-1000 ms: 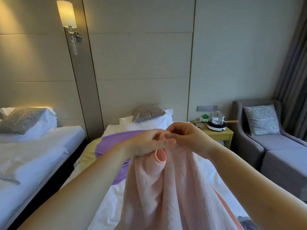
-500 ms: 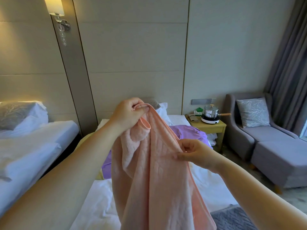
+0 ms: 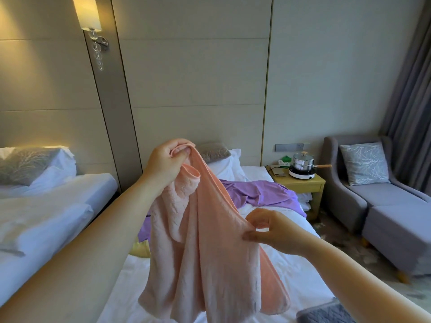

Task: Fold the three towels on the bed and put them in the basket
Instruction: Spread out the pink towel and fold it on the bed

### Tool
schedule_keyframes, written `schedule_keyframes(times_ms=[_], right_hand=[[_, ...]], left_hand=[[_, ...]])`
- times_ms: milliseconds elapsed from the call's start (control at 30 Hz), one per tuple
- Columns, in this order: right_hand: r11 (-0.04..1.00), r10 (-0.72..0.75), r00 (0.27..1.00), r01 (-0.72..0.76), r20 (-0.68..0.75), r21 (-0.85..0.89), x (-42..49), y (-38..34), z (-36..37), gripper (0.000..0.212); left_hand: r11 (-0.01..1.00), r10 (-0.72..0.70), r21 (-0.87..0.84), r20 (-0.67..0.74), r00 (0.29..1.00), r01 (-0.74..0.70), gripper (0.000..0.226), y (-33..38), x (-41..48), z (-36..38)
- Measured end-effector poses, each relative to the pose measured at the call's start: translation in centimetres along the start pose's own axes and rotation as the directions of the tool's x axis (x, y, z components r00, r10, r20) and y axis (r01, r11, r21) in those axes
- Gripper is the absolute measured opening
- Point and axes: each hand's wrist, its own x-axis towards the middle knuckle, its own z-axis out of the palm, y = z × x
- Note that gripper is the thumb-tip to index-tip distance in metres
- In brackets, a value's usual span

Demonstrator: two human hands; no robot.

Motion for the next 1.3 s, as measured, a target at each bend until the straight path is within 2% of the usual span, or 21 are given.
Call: schedule_keyframes(times_ms=[100, 267, 333, 433, 500, 567, 633, 800, 900, 967, 1033, 1100, 1133, 1200, 1267, 1300], right_hand=[[1.0, -0.001, 1.0, 0.001, -0.025, -0.019, 0.6, 0.4, 0.7, 0.019], [0.996, -0.051, 0.991, 0.041, -0.124, -0.081, 1.5, 0.2, 2.0, 0.007], [0.99, -0.105, 0.986, 0.091, -0.128, -0.11, 1.6, -0.1, 2.6, 0.022], [0.937, -0.236, 0.947, 0.163, -0.217, -0.31, 1.2, -0.8, 3.7, 0.027], [0.906, -0.278, 0.9, 0.131, -0.334, -0.402, 1.2, -0.9, 4.1, 0.024], [0.93, -0.227, 0.882, 0.071, -0.412, -0.361, 1.5, -1.0, 3.9, 0.022], [0.959, -0.165, 0.905, 0.054, -0.391, -0.277, 1.8, -0.9, 3.5, 0.023], [0.981, -0.148, 0.986, 0.136, -0.077, -0.142, 1.9, -0.9, 3.9, 0.026], [0.99, -0.058, 0.998, 0.054, -0.024, -0.13, 1.7, -0.5, 4.4, 0.026], [0.997, -0.024, 0.996, 0.018, -0.084, -0.072, 1.5, -0.2, 4.2, 0.018], [0.999, 0.025, 0.967, -0.018, -0.255, 0.033, 1.4, -0.1, 3.3, 0.009], [0.99, 0.087, 0.916, -0.034, -0.392, 0.14, 1.5, -0.5, 2.0, 0.016], [0.981, 0.104, 0.906, -0.027, -0.41, 0.19, 1.6, -0.8, 1.4, 0.018], [0.981, 0.068, 0.93, 0.002, -0.361, 0.192, 1.9, -1.6, 0.5, 0.017], [0.991, -0.023, 0.966, 0.056, -0.256, 0.124, 2.2, -2.5, 0.3, 0.018], [0.989, -0.066, 0.978, 0.09, -0.199, 0.117, 2.4, -2.9, 0.4, 0.019]], left_hand=[[0.995, 0.096, 0.007, 0.089, 0.991, -0.097, 0.028, 0.8, 0.0, 0.3], [0.978, 0.204, 0.013, 0.172, 0.964, -0.21, 0.022, 1.5, 0.2, 0.4], [0.978, 0.203, 0.009, 0.169, 0.964, -0.207, 0.024, 1.5, 0.2, 0.3], [0.984, 0.174, 0.021, 0.138, 0.975, -0.179, 0.025, 1.5, 0.1, 0.1], [0.986, 0.158, 0.024, 0.114, 0.981, -0.162, 0.023, 1.4, 0.1, -0.3], [0.987, 0.151, 0.031, 0.099, 0.984, -0.155, 0.021, 1.4, 0.0, -0.7], [0.989, 0.144, 0.026, 0.09, 0.985, -0.147, 0.02, 1.4, -0.1, -1.1], [0.994, 0.108, -0.023, 0.074, 0.991, -0.107, 0.024, 1.6, -0.4, -1.4], [0.995, 0.104, -0.016, 0.028, 0.994, -0.103, 0.021, 1.8, -0.2, -1.8], [0.994, 0.106, 0.018, -0.023, 0.994, -0.105, 0.019, 1.6, -0.1, -2.2], [0.989, 0.063, 0.139, -0.098, 0.993, -0.049, 0.018, 0.8, 0.0, -3.1], [0.931, -0.056, 0.348, -0.161, 0.985, 0.109, 0.018, -0.6, 0.0, -4.2], [0.867, -0.116, 0.464, -0.164, 0.98, 0.181, 0.018, -1.3, -0.2, -4.5], [0.777, -0.181, 0.6, -0.075, 0.981, 0.19, 0.027, -2.4, -1.1, -3.9], [0.849, -0.198, 0.525, 0.209, 0.958, 0.061, 0.054, -2.4, -2.8, -1.7], [0.908, -0.184, 0.419, 0.392, 0.901, 0.003, 0.068, -2.1, -3.9, -0.4]])
